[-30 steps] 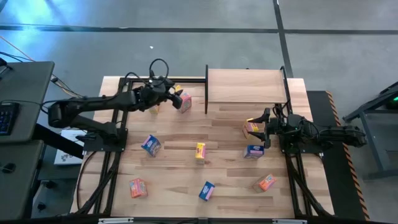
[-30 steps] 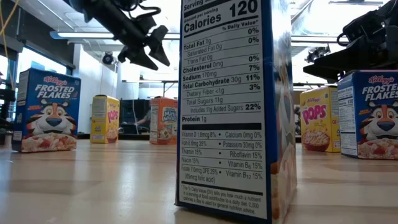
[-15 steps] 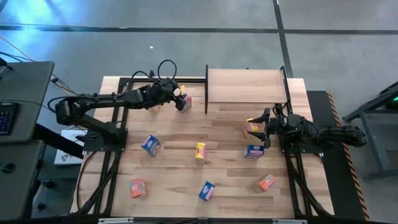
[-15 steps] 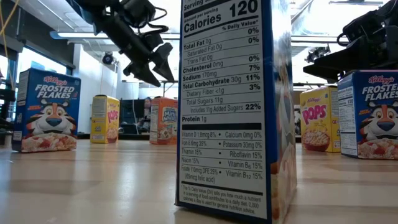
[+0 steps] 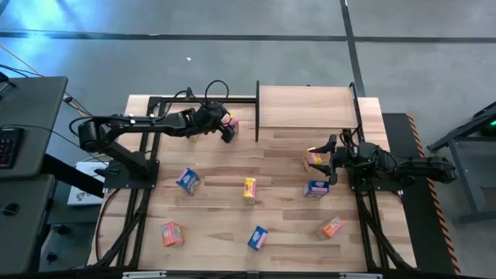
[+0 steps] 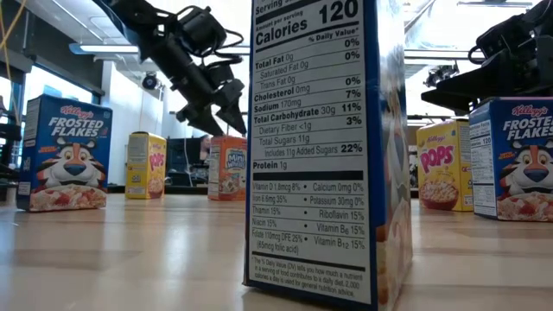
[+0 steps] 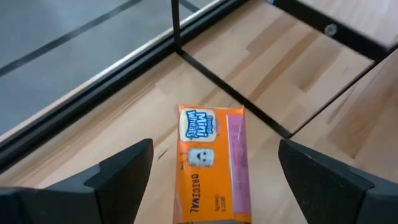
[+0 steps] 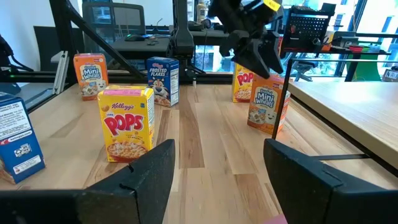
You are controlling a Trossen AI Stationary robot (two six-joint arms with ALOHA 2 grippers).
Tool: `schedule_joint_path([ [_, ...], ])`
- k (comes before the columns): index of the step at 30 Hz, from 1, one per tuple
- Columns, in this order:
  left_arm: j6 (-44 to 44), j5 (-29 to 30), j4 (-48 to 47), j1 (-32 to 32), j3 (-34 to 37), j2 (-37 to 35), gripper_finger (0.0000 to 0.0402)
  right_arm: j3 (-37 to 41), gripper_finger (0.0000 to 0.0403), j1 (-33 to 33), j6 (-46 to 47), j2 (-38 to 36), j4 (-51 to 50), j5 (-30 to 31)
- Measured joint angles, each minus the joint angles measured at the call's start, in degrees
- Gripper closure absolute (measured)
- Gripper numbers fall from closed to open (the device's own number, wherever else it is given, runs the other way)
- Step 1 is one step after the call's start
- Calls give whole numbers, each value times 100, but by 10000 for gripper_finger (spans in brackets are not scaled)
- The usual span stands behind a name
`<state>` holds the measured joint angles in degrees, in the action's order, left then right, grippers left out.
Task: Stack cereal on shelf
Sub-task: Put the top orange cereal box on the shelf
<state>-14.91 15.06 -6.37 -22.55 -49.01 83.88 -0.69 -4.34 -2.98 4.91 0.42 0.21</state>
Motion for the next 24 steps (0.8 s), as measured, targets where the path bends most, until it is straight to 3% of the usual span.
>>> schedule_joint_path([
  [13, 5, 58, -3, 0, 0, 490, 68, 0, 164, 0, 0, 0, 0, 0],
  [24, 6, 39, 5, -33, 0, 553, 145, 0, 164, 0, 0, 0, -1, 0],
])
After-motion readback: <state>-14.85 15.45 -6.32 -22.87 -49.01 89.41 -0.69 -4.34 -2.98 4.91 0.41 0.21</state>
